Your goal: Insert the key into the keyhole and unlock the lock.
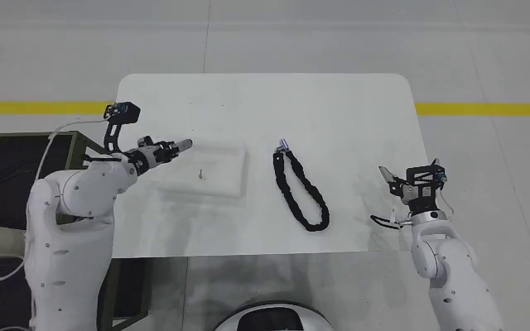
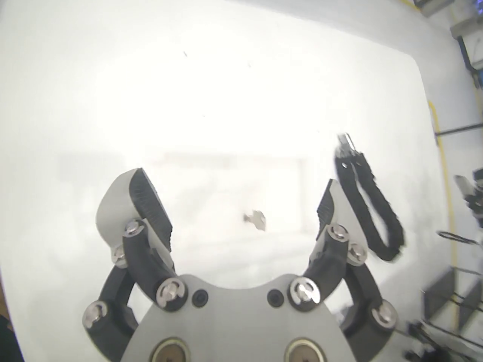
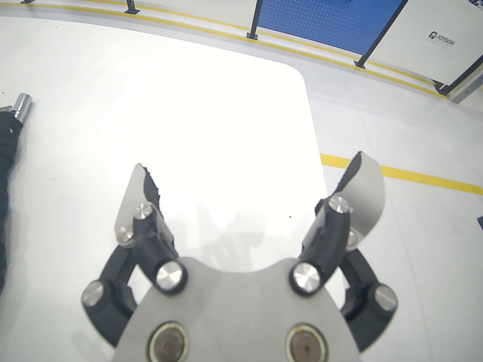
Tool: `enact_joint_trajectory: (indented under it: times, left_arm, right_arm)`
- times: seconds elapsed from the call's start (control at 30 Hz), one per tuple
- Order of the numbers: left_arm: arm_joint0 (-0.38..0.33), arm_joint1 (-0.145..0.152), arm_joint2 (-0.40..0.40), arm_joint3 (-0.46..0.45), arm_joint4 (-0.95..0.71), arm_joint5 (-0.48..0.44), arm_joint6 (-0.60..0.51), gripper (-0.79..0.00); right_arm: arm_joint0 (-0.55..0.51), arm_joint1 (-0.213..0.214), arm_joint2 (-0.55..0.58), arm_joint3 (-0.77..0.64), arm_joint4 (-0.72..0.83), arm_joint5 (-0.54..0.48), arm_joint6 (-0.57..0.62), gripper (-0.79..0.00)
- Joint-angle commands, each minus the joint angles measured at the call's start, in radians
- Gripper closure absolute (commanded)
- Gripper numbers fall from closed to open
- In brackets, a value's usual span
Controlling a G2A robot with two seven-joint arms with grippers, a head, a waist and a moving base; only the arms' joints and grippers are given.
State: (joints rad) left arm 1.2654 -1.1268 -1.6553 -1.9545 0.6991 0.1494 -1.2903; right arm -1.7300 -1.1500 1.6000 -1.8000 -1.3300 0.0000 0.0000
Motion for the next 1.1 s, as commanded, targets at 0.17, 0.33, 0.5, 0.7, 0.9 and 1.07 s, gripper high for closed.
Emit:
enact_joint_trajectory:
  times: [0.17,0.33,0.5,0.7,0.9,1.07]
  left_arm:
    - [-0.215,0.029,0.258,0.213,-0.019,0.087,-0.246,-0.699]
    - [-0.273,0.061,0.354,0.277,-0.028,0.102,-0.246,-0.56]
    - [-0.32,0.084,0.416,0.322,-0.039,0.115,-0.246,-0.394]
    - [-0.357,0.104,0.485,0.354,-0.042,0.117,-0.246,-0.332]
    - [-0.389,0.121,0.54,0.381,-0.033,0.122,-0.246,-0.219]
    - [-0.404,0.134,0.578,0.389,-0.018,0.114,-0.246,0.0]
  right_arm:
    - [0.0,0.0,0.0,0.0,0.0,0.0,0.0,-0.785]
    - [0.0,0.0,0.0,0.0,0.0,0.0,0.0,-0.785]
    - [0.0,0.0,0.0,0.0,0.0,0.0,0.0,-0.785]
    - [0.0,0.0,0.0,0.0,0.0,0.0,0.0,-0.785]
    - [0.0,0.0,0.0,0.0,0.0,0.0,0.0,-0.785]
    - [0.0,0.0,0.0,0.0,0.0,0.0,0.0,-0.785]
